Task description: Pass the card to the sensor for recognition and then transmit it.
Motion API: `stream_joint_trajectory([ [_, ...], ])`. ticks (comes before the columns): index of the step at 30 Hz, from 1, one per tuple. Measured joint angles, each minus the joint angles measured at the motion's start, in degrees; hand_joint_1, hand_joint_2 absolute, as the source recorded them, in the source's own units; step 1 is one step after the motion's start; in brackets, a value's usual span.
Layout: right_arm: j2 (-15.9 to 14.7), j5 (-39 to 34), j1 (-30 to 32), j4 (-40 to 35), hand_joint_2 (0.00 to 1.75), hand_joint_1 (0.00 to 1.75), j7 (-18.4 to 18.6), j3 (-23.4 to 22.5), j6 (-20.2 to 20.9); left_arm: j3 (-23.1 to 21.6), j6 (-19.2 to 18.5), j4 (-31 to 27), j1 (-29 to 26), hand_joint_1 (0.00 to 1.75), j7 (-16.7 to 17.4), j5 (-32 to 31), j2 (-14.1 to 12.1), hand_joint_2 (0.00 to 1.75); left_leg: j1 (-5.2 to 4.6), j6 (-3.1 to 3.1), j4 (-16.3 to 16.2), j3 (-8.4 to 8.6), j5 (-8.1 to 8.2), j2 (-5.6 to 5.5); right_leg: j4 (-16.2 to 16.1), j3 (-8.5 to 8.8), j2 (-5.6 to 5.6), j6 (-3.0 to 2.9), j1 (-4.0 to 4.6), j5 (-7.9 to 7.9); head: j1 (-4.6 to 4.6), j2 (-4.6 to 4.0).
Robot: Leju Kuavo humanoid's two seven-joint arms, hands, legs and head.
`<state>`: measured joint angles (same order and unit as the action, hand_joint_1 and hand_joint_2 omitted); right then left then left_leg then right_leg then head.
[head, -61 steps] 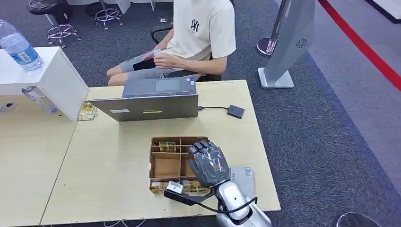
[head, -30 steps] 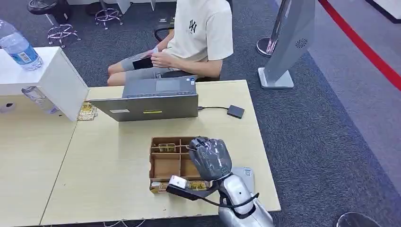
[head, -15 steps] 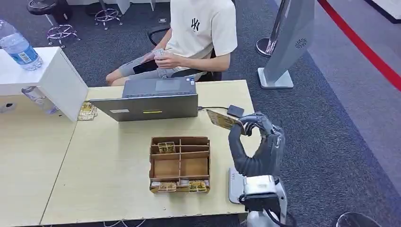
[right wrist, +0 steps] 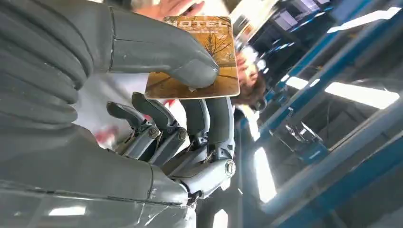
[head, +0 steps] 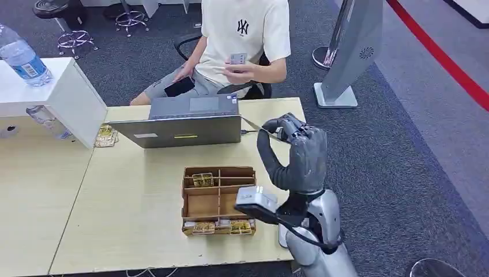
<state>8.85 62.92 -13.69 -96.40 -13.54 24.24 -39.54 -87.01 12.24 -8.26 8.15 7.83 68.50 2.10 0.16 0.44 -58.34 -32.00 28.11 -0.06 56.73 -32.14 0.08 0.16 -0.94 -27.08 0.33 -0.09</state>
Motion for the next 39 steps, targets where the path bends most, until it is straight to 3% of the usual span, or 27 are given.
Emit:
stream_joint_trajectory([
  [7,0.8,17.0,-11.2,12.9,1.75,1.75,5.9,-0.1,0.0,0.0,-0.9,0.0,0.2,0.0,0.7,-3.9,0.0,0.0,0.0,-0.02,0.0,-0.01,-0.05,-0.01,0.0,-0.01,0.0,-0.01,0.0,0.02,0.0,0.0],
  [11,1.0,22.3,-15.6,18.5,1.75,1.75,8.4,0.0,0.0,0.0,-1.1,0.0,0.4,0.0,1.1,-4.9,-0.1,0.0,0.0,-0.02,0.0,-0.02,-0.05,-0.05,0.0,-0.01,-0.03,-0.01,0.01,0.02,0.0,0.0],
  [15,0.7,26.0,-20.2,24.2,1.75,1.75,16.0,2.4,0.0,0.0,-1.7,0.0,0.7,0.0,1.4,-5.7,-0.1,0.0,0.0,-0.02,0.0,-0.03,-0.05,0.0,0.0,-0.04,0.03,-0.01,0.0,0.02,0.0,0.0],
  [17,-0.1,26.1,-22.8,27.8,1.75,1.75,21.1,5.4,0.0,0.0,-1.9,0.0,0.8,0.0,1.8,-5.9,-0.2,0.0,0.0,-0.02,0.0,-0.02,-0.05,0.0,0.0,-0.04,0.02,-0.02,0.0,0.02,-0.02,0.0],
  [20,-1.6,26.1,-25.8,31.2,1.75,1.75,25.5,9.6,0.0,0.0,-1.9,0.0,0.9,0.0,1.8,-5.9,-0.2,0.0,0.0,-0.02,0.0,-0.02,-0.06,0.0,0.0,-0.04,0.02,-0.01,0.0,0.02,0.0,0.0],
  [21,-2.3,26.1,-26.5,32.6,1.75,0.0,27.1,11.6,-0.1,0.0,-1.9,0.0,0.9,0.0,1.9,-5.9,-0.2,0.0,0.0,-0.02,0.0,-0.02,-0.06,-0.01,0.0,-0.04,0.02,-0.01,0.0,0.02,0.0,0.0],
  [25,-4.1,26.1,-28.9,36.2,1.75,0.0,31.9,16.6,-0.1,0.0,-1.9,0.0,0.9,0.0,1.9,-5.7,-0.2,0.0,0.0,-0.02,0.0,-0.02,-0.05,-0.01,0.0,-0.04,0.02,-0.01,0.0,0.02,-0.02,0.0],
  [27,-4.7,26.1,-29.1,37.2,1.75,0.0,32.5,18.0,-0.1,0.0,-1.9,0.0,0.9,0.0,1.9,-5.7,-0.3,0.0,0.0,-0.02,0.0,-0.03,-0.05,-0.01,0.0,-0.04,0.02,-0.01,0.0,0.02,-0.02,0.0],
  [28,-4.9,26.1,-29.2,37.7,0.0,0.0,32.7,18.5,-0.1,0.0,-1.9,0.0,0.9,0.0,1.9,-5.6,-0.3,0.0,0.0,-0.02,0.0,-0.03,-0.05,-0.01,0.0,-0.04,0.02,-0.02,0.0,0.02,0.0,0.0],
  [30,-5.2,26.1,-29.4,38.4,0.0,0.0,33.0,19.3,-0.1,0.0,-1.9,0.0,0.9,0.0,1.9,-5.6,-0.3,0.0,0.0,-0.02,0.0,-0.03,-0.05,-0.01,0.0,-0.05,0.02,-0.02,0.0,0.02,0.0,0.0],
  [33,-5.3,25.8,-28.9,38.8,0.0,0.0,29.3,18.9,-0.1,0.0,-1.9,0.0,0.9,0.0,1.9,-5.0,-0.3,0.0,0.0,-0.02,0.0,-0.02,-0.05,-0.01,0.0,-0.05,0.02,-0.02,0.01,0.02,0.0,0.0],
  [36,-4.4,20.2,-24.6,35.3,0.0,0.0,17.4,14.6,-0.1,0.0,-1.6,0.0,0.8,0.0,1.9,-4.3,-0.3,0.0,0.01,-0.02,0.0,-0.04,-0.05,-0.06,0.0,-0.04,-0.03,-0.02,0.02,0.01,0.0,0.0],
  [38,-2.1,9.0,-19.9,31.0,0.0,0.0,6.2,9.7,-0.1,0.0,-1.2,0.0,0.6,0.0,1.7,-3.2,-0.3,0.0,0.01,-0.04,0.0,-0.04,-0.02,-0.05,0.0,-0.05,-0.02,-0.02,0.02,0.0,-0.04,0.0],
  [39,-1.1,1.3,-17.4,28.7,0.0,0.0,2.7,8.0,0.8,0.0,-0.8,0.0,0.5,0.0,1.6,-2.6,-0.3,0.0,0.01,-0.04,0.0,-0.04,-0.02,-0.08,0.0,-0.05,-0.04,-0.01,0.02,-0.02,0.0,0.0],
])
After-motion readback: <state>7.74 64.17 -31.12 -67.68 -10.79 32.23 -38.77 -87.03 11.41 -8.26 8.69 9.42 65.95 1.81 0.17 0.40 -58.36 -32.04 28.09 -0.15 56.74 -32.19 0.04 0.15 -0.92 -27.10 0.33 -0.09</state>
